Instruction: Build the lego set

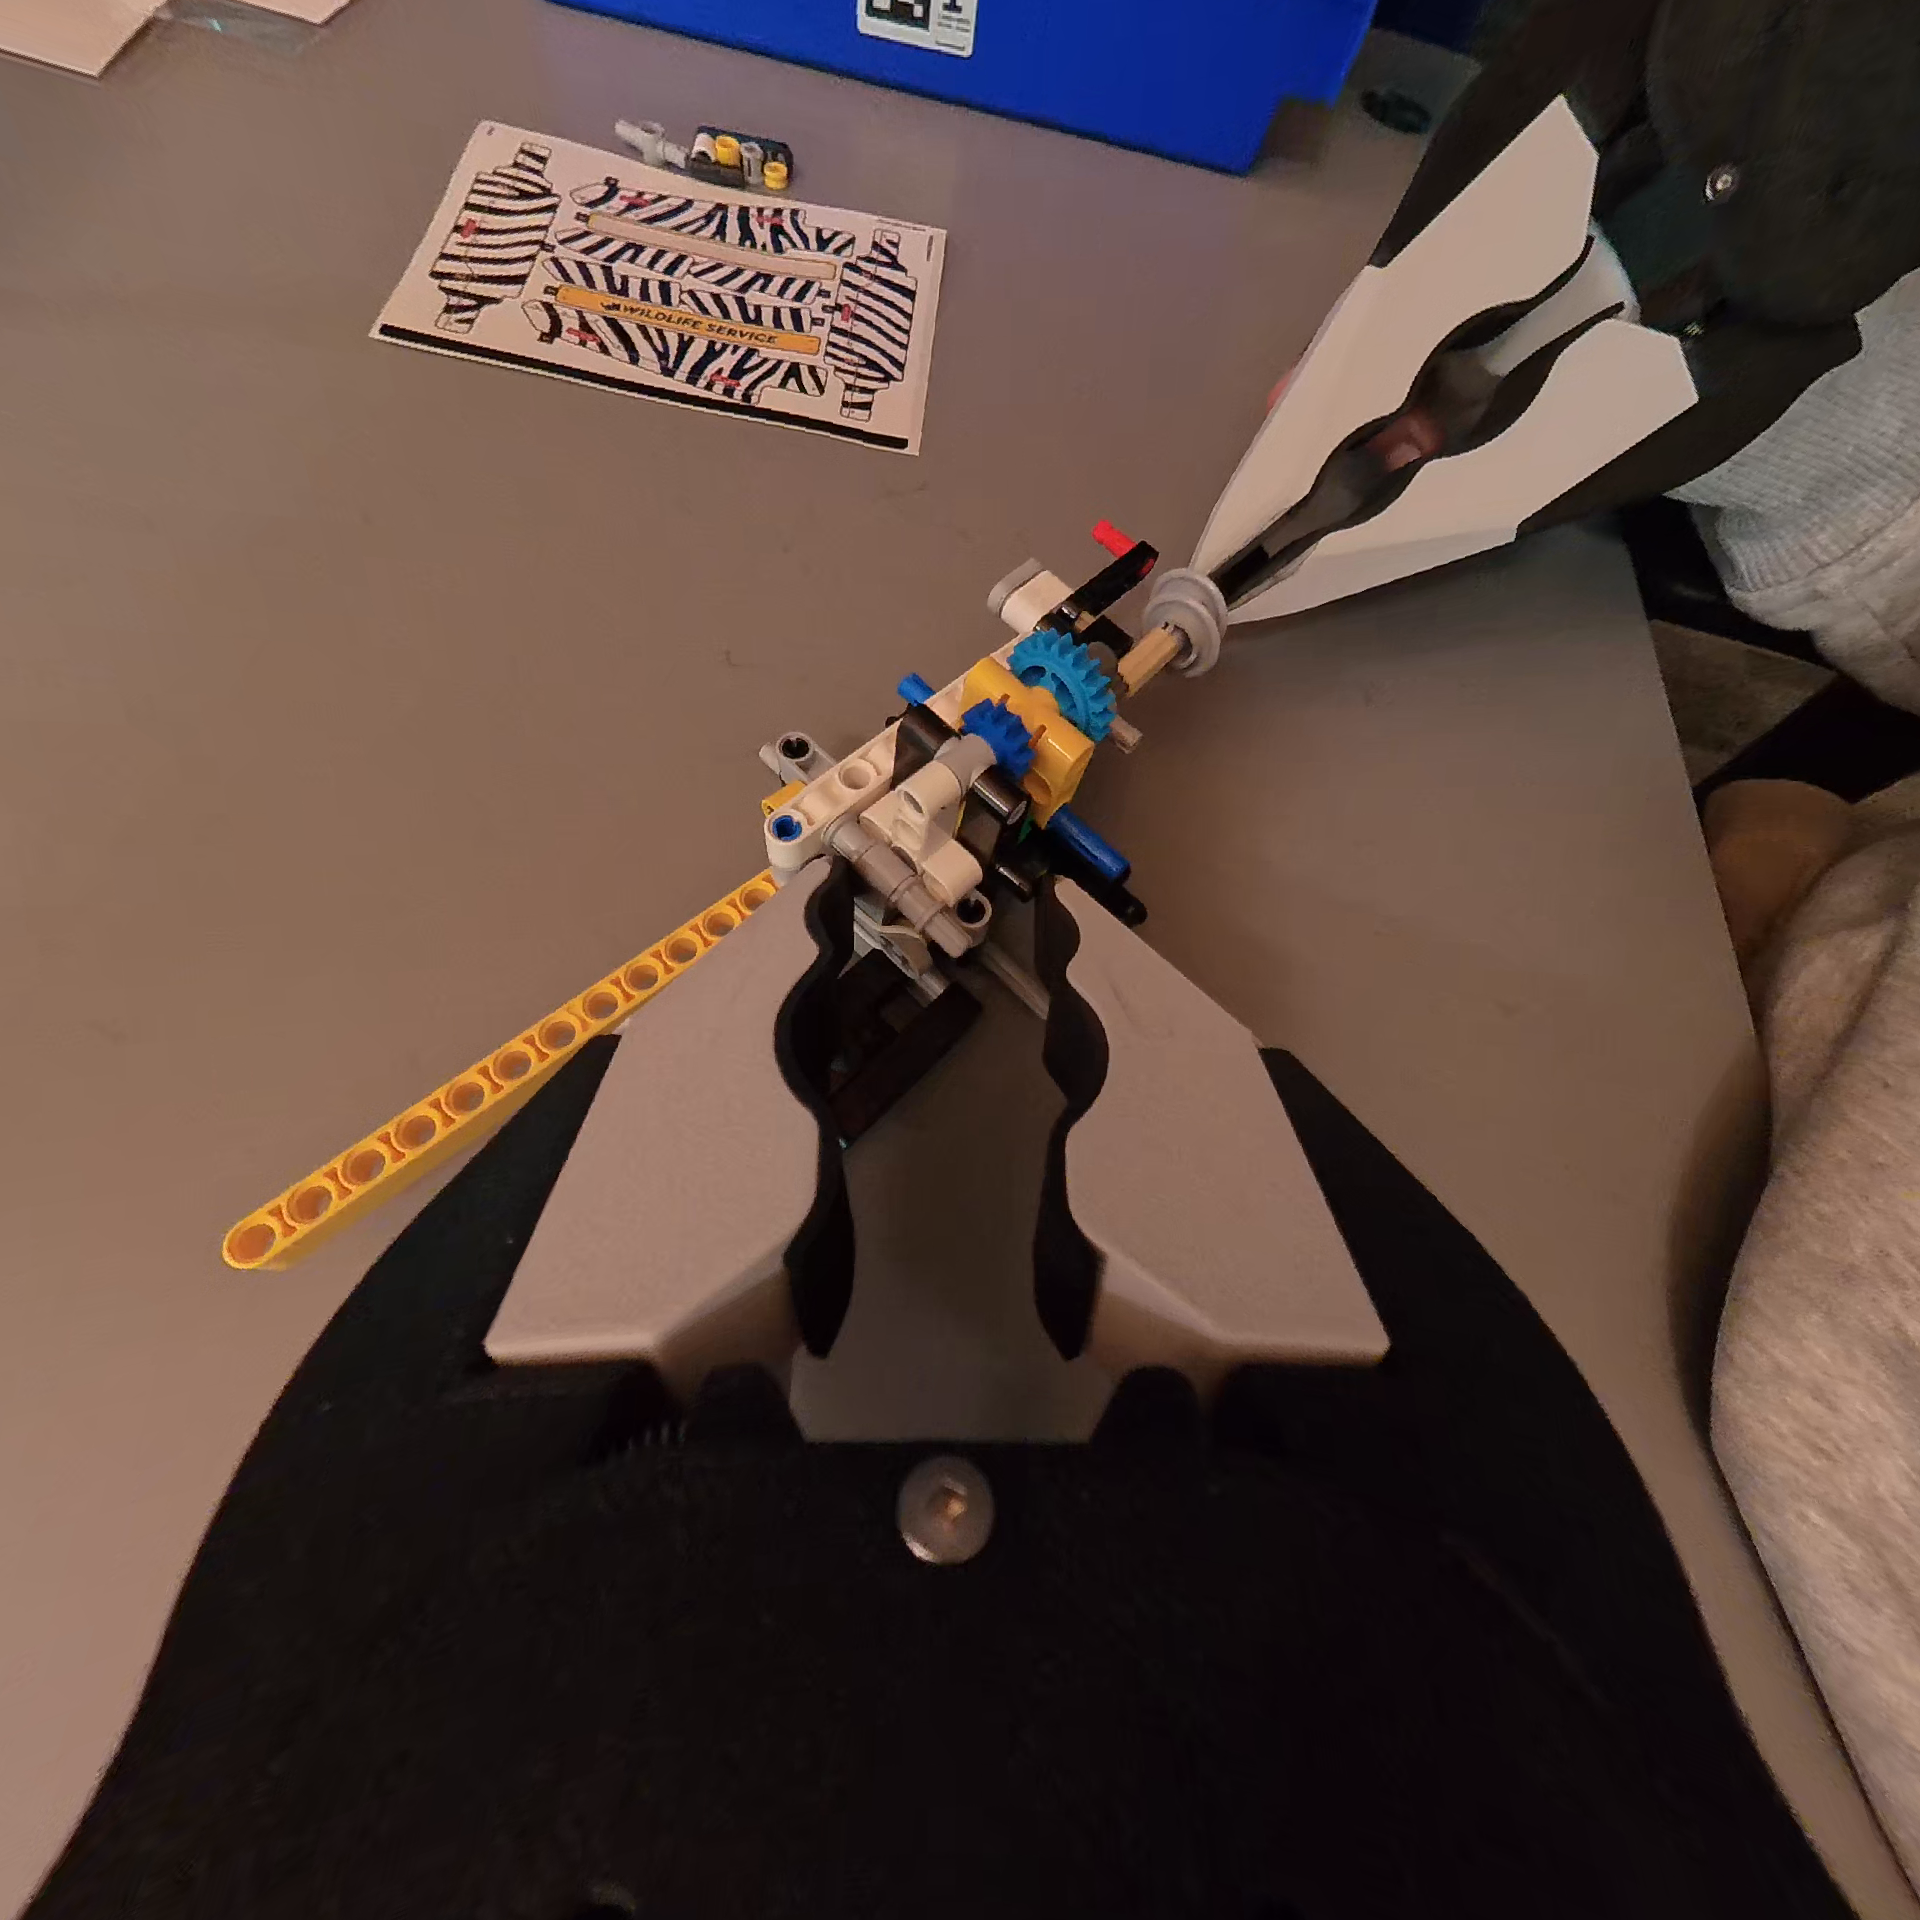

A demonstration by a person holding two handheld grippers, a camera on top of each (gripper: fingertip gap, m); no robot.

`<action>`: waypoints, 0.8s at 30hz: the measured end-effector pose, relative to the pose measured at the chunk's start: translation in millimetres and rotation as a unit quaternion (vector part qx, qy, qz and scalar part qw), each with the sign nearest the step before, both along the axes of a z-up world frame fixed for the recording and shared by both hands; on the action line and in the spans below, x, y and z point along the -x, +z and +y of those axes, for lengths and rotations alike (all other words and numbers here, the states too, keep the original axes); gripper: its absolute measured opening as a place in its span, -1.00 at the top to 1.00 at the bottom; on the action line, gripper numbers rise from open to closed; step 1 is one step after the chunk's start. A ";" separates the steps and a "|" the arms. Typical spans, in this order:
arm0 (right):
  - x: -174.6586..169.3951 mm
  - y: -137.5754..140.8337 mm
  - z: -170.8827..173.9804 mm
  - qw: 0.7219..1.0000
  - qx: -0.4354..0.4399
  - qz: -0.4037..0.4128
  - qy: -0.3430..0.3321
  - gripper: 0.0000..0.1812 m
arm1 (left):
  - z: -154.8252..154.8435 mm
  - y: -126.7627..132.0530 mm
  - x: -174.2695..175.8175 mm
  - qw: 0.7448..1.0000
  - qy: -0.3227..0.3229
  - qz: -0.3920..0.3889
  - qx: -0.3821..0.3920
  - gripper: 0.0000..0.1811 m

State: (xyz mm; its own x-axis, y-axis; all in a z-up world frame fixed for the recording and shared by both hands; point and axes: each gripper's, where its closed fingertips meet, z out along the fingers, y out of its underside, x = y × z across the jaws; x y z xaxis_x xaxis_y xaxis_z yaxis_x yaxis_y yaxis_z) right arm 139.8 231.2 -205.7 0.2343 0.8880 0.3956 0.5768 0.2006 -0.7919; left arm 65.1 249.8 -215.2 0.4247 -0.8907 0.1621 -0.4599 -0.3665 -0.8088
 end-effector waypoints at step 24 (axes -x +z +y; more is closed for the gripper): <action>-0.6 0.4 -0.3 1.000 -0.007 -0.001 -0.001 0.97 | 0.0 0.5 0.8 1.000 0.001 0.003 -0.004 0.63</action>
